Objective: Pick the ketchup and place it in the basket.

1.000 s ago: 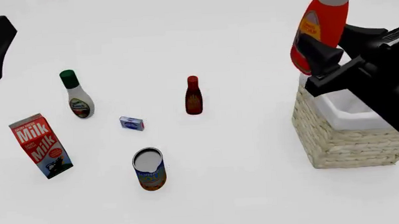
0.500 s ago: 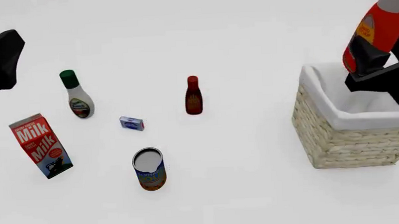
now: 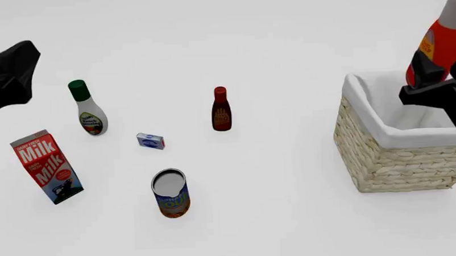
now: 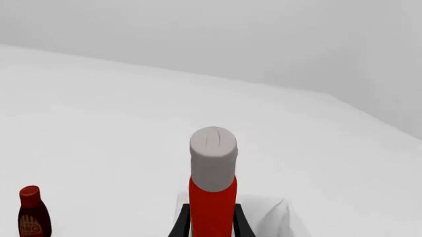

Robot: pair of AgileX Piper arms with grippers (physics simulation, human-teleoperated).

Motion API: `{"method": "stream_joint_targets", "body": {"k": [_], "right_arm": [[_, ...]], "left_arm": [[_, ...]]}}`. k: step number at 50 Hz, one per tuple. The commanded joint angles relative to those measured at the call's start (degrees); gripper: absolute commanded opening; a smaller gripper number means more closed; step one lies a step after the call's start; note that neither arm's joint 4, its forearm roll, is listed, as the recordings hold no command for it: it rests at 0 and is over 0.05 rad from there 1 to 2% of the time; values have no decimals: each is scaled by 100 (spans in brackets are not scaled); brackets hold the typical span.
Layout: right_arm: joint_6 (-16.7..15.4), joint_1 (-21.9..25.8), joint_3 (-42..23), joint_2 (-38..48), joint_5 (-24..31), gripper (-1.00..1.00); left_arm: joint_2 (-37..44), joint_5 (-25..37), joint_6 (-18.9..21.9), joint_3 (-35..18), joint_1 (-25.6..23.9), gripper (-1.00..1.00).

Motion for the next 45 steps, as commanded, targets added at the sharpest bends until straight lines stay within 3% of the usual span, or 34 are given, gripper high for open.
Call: {"method": "stream_joint_targets", "body": {"k": [1,45], "right_arm": [[68,-221,-148,479,-268,-100],[-30,-581,-616,2093,-812,-100]], "left_arm": [[76,-60,14,24,-7,100],[57,20,64,-108,-77,100]]}}
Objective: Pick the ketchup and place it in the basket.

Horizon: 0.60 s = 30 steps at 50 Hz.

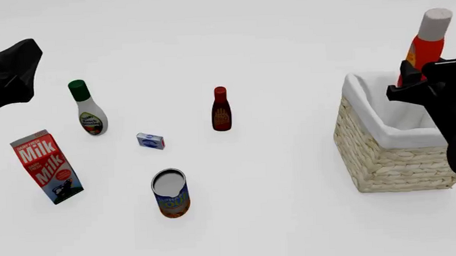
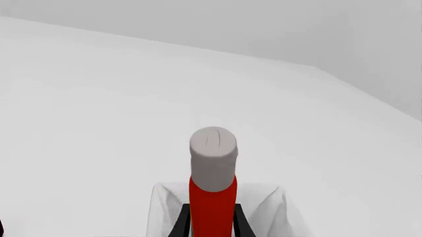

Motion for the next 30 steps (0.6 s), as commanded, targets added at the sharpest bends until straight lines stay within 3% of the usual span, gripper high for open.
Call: {"method": "stream_joint_targets", "body": {"k": [1,30], "right_arm": [[46,-159,-140,357,-118,-100],[76,-445,-259,937,-329,-100]], "left_arm": [[8,25,10,-56,-25,100],[18,8,5,-37,-32,100]]}}
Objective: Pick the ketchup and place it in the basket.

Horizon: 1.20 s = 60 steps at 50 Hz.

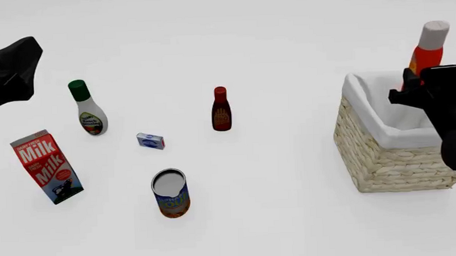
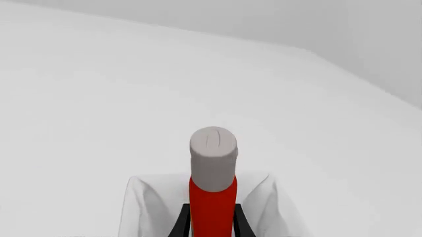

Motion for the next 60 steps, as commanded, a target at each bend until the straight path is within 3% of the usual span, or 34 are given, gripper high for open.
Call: {"method": "stream_joint_targets", "body": {"k": [1,50,51,60], "right_arm": [[84,-111,-15,193,-135,-100],[129,-473,30,1155,-609,-100],[129,-485,14,1177,-591,100],[113,-454,26,879,-425,100]], "left_arm": [[-5,-11,1,19,-5,100],[-70,2,-24,51,40,100],[-71,4,-25,51,40,100],[-78,20,-29,28,28,100]]}}
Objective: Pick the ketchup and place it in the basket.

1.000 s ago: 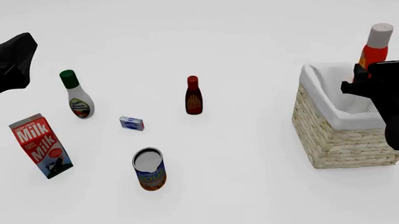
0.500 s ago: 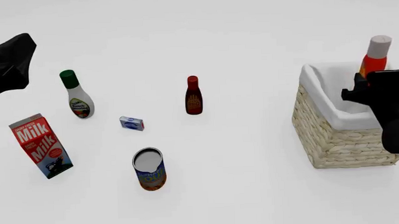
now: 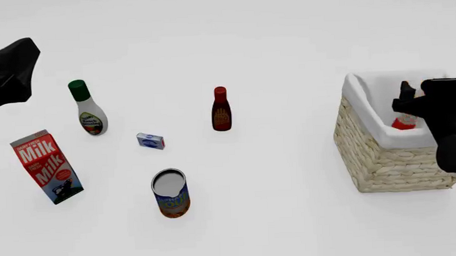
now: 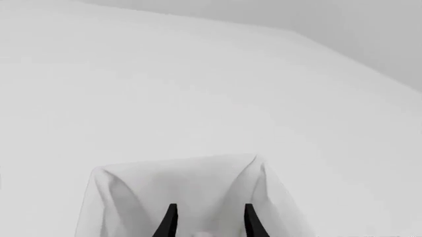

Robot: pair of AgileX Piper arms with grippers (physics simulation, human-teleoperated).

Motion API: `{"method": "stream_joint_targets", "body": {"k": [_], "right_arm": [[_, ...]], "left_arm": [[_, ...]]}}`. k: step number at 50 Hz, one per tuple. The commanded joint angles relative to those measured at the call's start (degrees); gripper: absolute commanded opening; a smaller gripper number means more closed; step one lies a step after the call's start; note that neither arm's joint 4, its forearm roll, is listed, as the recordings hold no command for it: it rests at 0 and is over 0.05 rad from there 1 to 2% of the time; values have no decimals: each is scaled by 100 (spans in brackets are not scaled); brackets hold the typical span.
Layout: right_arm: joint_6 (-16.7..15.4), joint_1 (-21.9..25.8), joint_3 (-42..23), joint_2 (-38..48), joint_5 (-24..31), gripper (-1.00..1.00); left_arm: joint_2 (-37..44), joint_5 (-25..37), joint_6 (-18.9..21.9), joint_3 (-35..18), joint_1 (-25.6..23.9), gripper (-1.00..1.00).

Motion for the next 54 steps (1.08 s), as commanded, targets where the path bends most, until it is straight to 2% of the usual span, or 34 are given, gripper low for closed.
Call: {"method": "stream_joint_targets", "body": {"k": [1,25,39,47,51,54], "right_arm": [[2,-65,95,2,165,100],[-71,659,73,-2133,1217,100],[-153,1201,481,-3225,1606,100],[-101,1583,579,-3872,2053,100],[-158,1776,744,-4085,2118,100],[-88,1857,794,-4214,2191,100]], "left_arm": [[-8,11,-8,-13,-3,100],[-18,13,-44,-15,-1,100],[-42,-21,-88,73,25,100],[-40,-80,-124,145,25,100],[-52,-53,-180,153,-24,100],[-54,-74,-198,200,-27,100]]}}
